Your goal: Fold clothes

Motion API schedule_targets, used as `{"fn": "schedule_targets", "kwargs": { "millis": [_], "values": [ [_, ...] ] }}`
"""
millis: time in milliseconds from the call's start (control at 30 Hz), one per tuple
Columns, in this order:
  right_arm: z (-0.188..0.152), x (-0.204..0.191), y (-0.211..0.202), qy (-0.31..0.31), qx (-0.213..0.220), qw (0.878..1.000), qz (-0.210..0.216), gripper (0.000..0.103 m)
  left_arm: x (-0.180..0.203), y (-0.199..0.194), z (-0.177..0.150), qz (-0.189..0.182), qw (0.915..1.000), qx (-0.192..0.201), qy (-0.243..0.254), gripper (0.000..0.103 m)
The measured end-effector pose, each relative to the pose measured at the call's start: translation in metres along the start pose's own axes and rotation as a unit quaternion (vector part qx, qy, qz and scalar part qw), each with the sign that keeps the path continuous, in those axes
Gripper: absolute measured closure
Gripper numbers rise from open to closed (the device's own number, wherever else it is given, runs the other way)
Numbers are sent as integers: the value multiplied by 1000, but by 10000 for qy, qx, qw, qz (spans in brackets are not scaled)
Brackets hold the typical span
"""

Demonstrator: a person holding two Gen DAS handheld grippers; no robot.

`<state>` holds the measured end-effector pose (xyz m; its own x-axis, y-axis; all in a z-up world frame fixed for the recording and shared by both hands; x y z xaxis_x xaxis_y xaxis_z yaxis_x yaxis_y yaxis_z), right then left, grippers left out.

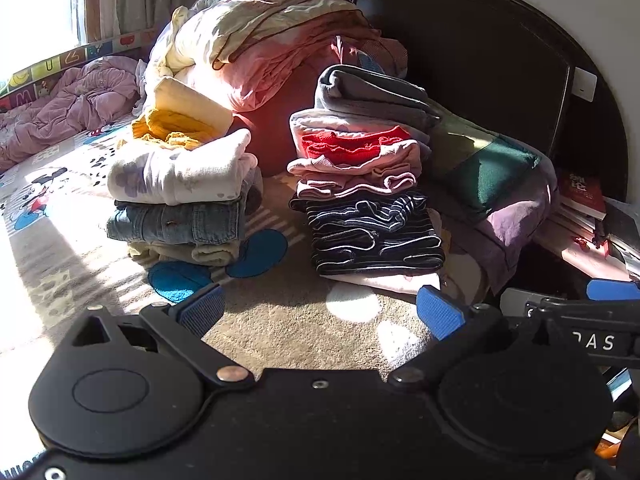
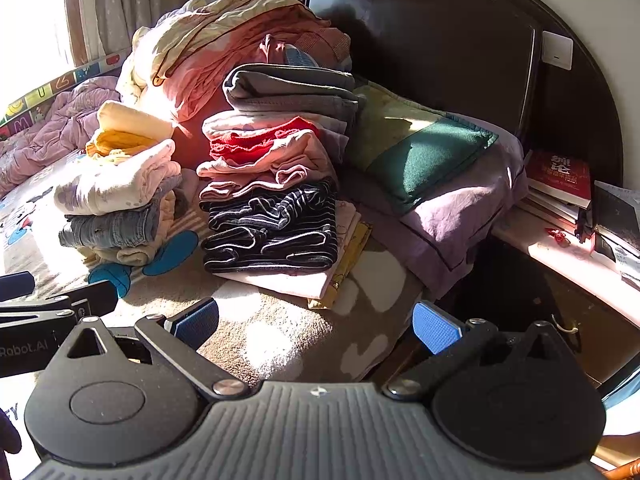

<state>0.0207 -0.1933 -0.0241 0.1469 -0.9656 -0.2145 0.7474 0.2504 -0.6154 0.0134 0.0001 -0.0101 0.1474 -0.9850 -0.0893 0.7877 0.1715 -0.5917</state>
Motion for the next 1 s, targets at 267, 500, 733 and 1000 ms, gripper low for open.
{"fn": "schedule_targets", "kwargs": {
  "millis": [267, 500, 733, 1000],
  "values": [
    [1, 0, 0, -4, 5, 10000, -10, 1, 0, 0, -1, 0, 10000, 22, 15, 0],
    [0, 1, 1, 0, 5, 10000, -12, 1, -1, 1, -2, -12, 10000, 28, 8, 0],
    [-1, 1, 2, 6, 2, 10000, -14, 1, 1, 2, -1, -1, 10000, 31, 13, 0],
    [0, 3, 5, 23, -6, 10000, -17, 1, 4, 5, -1, -12, 10000, 29, 7, 0]
  ]
}}
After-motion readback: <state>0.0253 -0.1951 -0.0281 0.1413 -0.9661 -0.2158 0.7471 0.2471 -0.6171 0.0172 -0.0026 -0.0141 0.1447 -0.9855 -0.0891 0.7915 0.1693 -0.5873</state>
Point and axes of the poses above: each gripper's, at about its wrist camera, not at the fingertips, and y roughly the way its jaws point, x to its right, z to its top, the point moved 2 cm from there along y, roughly the way its jaws point, and after that the axes turned 11 degrees about z, right-handed, at the moved point
